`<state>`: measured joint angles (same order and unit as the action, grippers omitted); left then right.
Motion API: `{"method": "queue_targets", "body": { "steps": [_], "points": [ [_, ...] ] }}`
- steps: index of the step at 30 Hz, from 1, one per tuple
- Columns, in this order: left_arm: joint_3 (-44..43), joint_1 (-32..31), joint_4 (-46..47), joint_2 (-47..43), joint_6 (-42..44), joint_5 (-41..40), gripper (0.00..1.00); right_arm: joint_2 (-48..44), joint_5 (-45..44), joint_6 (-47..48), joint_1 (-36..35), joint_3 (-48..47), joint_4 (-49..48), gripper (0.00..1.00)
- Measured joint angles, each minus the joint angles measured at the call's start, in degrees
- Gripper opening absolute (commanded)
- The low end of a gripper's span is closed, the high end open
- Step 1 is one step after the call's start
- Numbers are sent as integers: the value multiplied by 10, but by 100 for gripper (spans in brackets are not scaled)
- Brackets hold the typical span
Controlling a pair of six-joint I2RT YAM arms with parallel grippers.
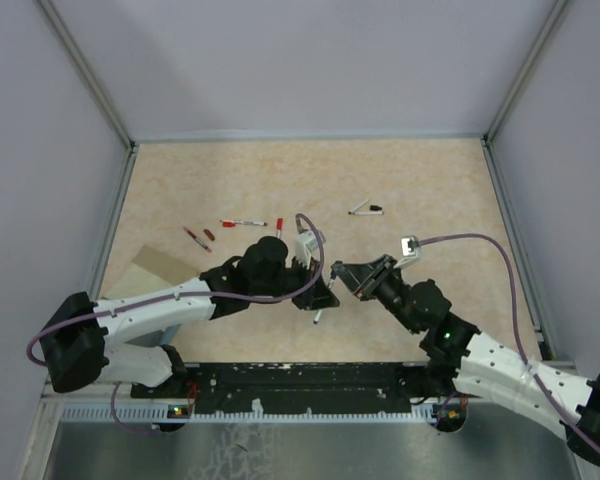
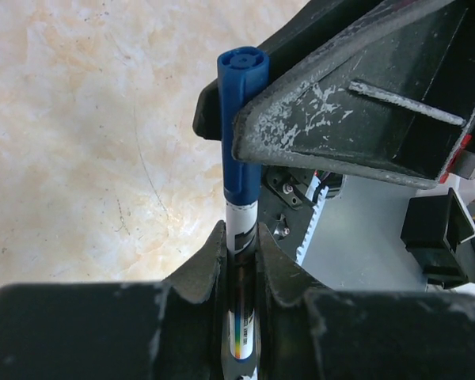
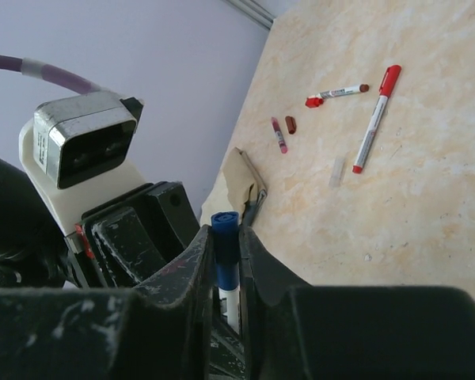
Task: Insert the pens into the pen caps
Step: Insert the pen cap onto the pen.
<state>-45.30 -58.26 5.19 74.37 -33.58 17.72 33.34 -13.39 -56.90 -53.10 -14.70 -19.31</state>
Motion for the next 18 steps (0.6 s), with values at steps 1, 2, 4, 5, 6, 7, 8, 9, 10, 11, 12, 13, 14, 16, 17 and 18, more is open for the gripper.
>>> {"method": "queue_targets", "body": {
  "steps": [1, 2, 4, 5, 6, 7, 8, 9, 10, 11, 12, 13, 14, 16, 17, 18],
  "points": [
    [0, -1, 2, 0, 2, 1, 0, -7, 0, 2, 0, -1, 6, 19],
    [0, -1, 4, 0, 3, 2, 0, -12, 1, 3, 0, -2, 12, 20],
    [0, 1, 16, 0, 7, -6, 0, -23, 12, 7, -5, -5, 33, 23],
    [-2, 4, 21, -1, 8, -11, 0, -28, 17, 10, -9, -5, 44, 24],
    [-3, 6, 25, -2, 11, -14, 0, -32, 21, 14, -11, -5, 56, 26],
    [-6, 9, 24, -4, 16, -18, 0, -38, 22, 16, -12, -6, 68, 27],
    [-6, 9, 24, -6, 17, -19, 0, -41, 23, 18, -12, -8, 74, 28],
    [-6, 9, 23, -8, 21, -21, 0, -47, 22, 21, -12, -10, 83, 28],
    [-7, 9, 21, -11, 24, -22, 0, -54, 23, 24, -12, -12, 92, 29],
    [-7, 9, 21, -14, 27, -24, 0, -63, 24, 27, -12, -14, 101, 29],
    [-8, 9, 20, -17, 30, -25, 0, -70, 24, 29, -12, -15, 109, 29],
    [-10, 9, 19, -18, 33, -25, 0, -78, 23, 32, -12, -17, 119, 29],
    [-10, 9, 18, -21, 37, -26, 0, -85, 21, 35, -12, -20, 131, 29],
    [-11, 9, 16, -26, 41, -27, 0, -99, 15, 43, -12, -31, 154, 29],
    [-11, 9, 16, -28, 42, -27, 0, -104, 12, 47, -12, -39, 165, 29],
    [-11, 9, 15, -29, 43, -27, 0, -108, 8, 54, -12, -49, 177, 30]
  ]
}}
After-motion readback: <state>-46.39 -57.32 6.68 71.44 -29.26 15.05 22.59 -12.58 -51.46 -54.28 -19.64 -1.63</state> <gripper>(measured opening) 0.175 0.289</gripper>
